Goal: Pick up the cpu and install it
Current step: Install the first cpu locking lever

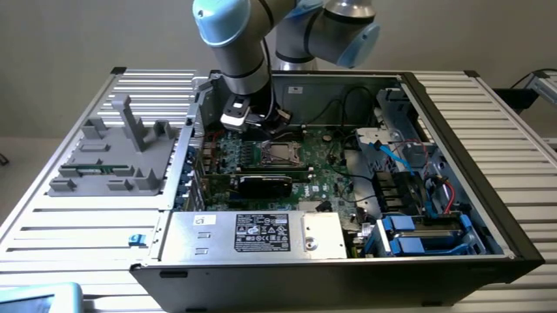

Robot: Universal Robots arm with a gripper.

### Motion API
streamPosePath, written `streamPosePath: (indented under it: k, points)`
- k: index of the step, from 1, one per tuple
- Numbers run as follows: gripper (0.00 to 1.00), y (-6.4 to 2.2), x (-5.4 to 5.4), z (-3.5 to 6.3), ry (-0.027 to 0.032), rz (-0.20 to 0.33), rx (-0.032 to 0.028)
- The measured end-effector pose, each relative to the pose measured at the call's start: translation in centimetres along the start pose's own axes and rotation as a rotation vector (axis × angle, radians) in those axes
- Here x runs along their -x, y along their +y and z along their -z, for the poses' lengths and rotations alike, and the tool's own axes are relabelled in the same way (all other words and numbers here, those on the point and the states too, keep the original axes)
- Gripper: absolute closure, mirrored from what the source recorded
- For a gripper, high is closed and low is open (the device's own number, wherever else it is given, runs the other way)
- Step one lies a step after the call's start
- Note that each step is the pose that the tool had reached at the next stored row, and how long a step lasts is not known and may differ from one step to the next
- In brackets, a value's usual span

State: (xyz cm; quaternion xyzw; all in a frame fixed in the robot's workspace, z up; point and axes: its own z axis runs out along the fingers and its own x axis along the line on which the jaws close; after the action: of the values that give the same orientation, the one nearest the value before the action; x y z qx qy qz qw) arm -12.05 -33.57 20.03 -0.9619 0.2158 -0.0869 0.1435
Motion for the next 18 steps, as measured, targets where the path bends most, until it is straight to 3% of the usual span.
streamPosePath:
  k: [11, 18]
  points:
    - [0.89, -0.07, 0.66, 0.17, 0.0025, -0.008, 0.0009]
    - [0.89, -0.13, 0.66, 0.14, 0.0098, -0.014, -0.0007]
